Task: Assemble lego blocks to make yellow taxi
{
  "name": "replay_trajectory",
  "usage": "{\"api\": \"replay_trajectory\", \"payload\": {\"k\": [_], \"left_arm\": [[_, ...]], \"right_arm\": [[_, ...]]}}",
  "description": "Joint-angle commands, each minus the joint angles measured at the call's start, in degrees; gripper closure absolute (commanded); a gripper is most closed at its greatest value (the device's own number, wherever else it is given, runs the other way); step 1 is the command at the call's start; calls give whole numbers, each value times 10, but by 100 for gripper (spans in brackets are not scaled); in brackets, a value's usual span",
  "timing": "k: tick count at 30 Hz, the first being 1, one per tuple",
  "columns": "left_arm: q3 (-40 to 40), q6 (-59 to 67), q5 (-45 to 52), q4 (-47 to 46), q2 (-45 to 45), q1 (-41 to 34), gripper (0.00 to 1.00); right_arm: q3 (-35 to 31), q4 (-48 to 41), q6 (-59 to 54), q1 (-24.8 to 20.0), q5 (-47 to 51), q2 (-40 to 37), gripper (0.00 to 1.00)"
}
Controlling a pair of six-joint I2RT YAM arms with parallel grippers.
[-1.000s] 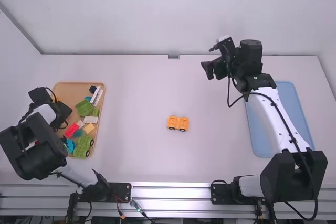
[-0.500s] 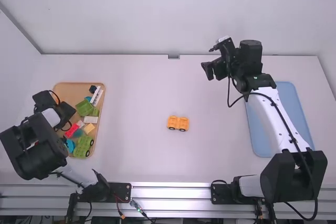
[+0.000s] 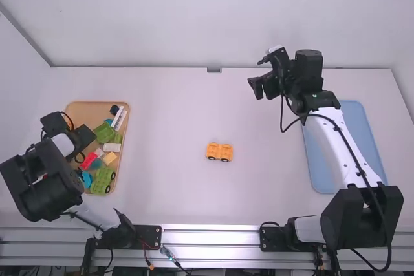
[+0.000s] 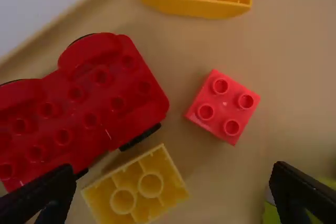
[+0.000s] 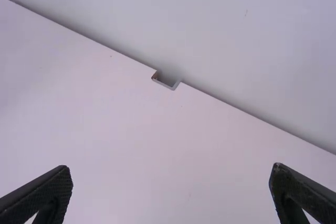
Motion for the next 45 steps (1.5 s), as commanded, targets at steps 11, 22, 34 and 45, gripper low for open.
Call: {"api": "replay_trajectory", "payload": {"k": [11, 22, 34, 45], "left_arm": [[82, 164, -14, -169, 5, 20, 31], [173, 461, 101, -286, 5, 65, 30], [177, 534, 95, -287, 65, 65, 36], [175, 534, 113, -274, 80, 66, 38]], "right_arm": [[22, 7, 1, -1, -5, 5, 1], [22, 11, 1, -1, -5, 5, 1], [22, 11, 1, -1, -5, 5, 1], [22, 11, 2, -1, -5, 5, 1]]}}
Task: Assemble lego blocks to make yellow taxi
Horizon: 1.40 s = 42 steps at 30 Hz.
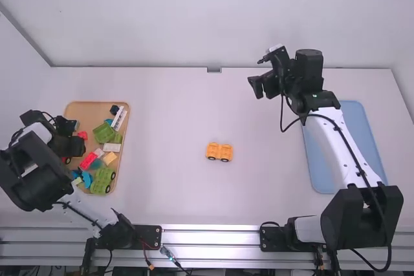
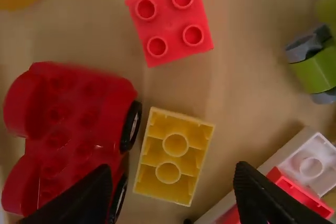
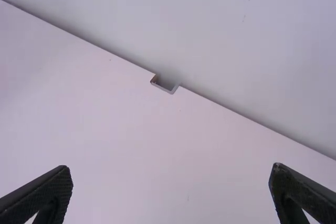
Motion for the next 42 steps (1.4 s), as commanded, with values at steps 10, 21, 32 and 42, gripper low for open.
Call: {"api": "replay_trajectory", "payload": {"k": [10, 21, 32, 42], "left_arm": [[-23, 8, 12, 24, 2, 1, 43], [-32, 6, 12, 34, 2, 1, 44], [-66, 6, 0, 79, 2, 0, 51], [-98, -14, 10, 114, 2, -2, 50]], "right_arm": [[22, 3, 3, -1, -5, 6, 1], [22, 3, 3, -1, -5, 6, 1], [22, 3, 3, -1, -5, 6, 1], [22, 9, 3, -1, -5, 6, 1]]}}
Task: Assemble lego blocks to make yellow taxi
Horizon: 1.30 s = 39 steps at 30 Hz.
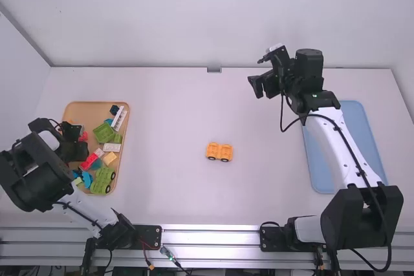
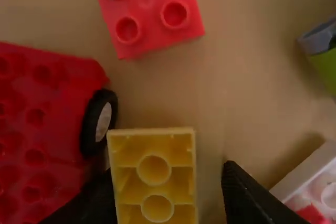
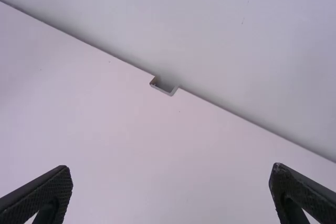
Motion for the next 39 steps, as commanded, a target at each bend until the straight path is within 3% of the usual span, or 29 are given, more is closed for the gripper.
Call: {"api": "replay_trajectory", "payload": {"k": [1, 7, 12, 17, 21, 26, 32, 39], "left_arm": [[-18, -5, 2, 2, 3, -2, 51], [-22, -22, -2, 26, 3, -3, 65], [-4, -50, -18, 17, 3, -3, 70], [16, -86, -12, 5, 3, -2, 73], [30, -114, 9, 4, -3, -3, 67], [57, -163, 73, -19, -40, -7, 77], [55, -158, 208, -28, -111, -16, 80], [17, -113, 334, 32, -176, -121, 82]], "right_arm": [[22, 5, 1, -1, -5, 5, 1], [22, 1, 1, -1, -5, 5, 1], [22, 0, 1, -1, -5, 5, 1], [22, 0, 1, -1, -5, 5, 1], [22, 0, 1, -1, -6, 5, 1], [22, 3, 1, -1, -42, 5, 1], [22, 11, 1, -1, -53, 5, 1], [22, 19, -21, 17, -79, 7, 1]]}}
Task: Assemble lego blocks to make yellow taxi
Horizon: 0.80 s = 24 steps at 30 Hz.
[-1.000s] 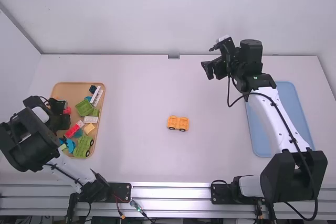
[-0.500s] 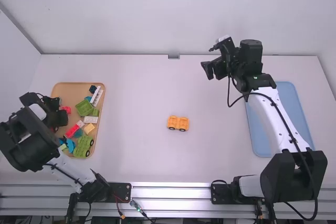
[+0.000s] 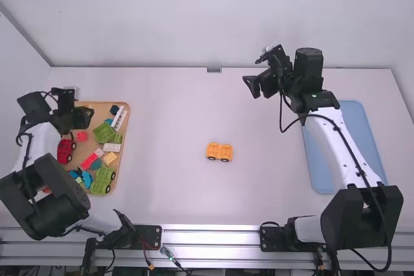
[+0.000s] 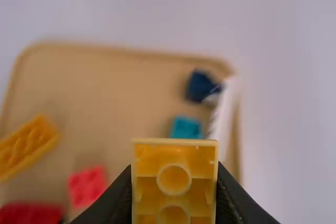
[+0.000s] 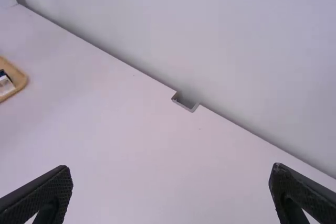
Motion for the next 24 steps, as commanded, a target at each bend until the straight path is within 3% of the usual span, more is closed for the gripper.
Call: {"api": "replay_trajectory", "payload": {"k": [1, 6, 9, 14, 18, 20, 24], "left_arm": [[-27, 33, 108, 24, -19, -60, 82], [-62, 30, 209, 144, -19, -186, 82], [-77, -13, 262, 240, -11, -255, 83], [-95, -56, 322, 383, 13, -364, 85], [-94, -58, 332, 441, 46, -418, 87], [-94, -60, 371, 477, 61, -428, 87], [-94, -125, 448, 579, 88, -429, 87]], "right_arm": [[21, 2, -12, 13, -14, 7, 1], [21, 40, -6, 39, -42, 49, 1], [21, 71, -12, 52, -110, 91, 1], [21, 124, -55, 53, -342, 160, 1], [21, 187, -62, 26, -553, 191, 1], [21, 209, -62, 17, -614, 199, 1], [21, 207, -55, 14, -625, 203, 1]]}}
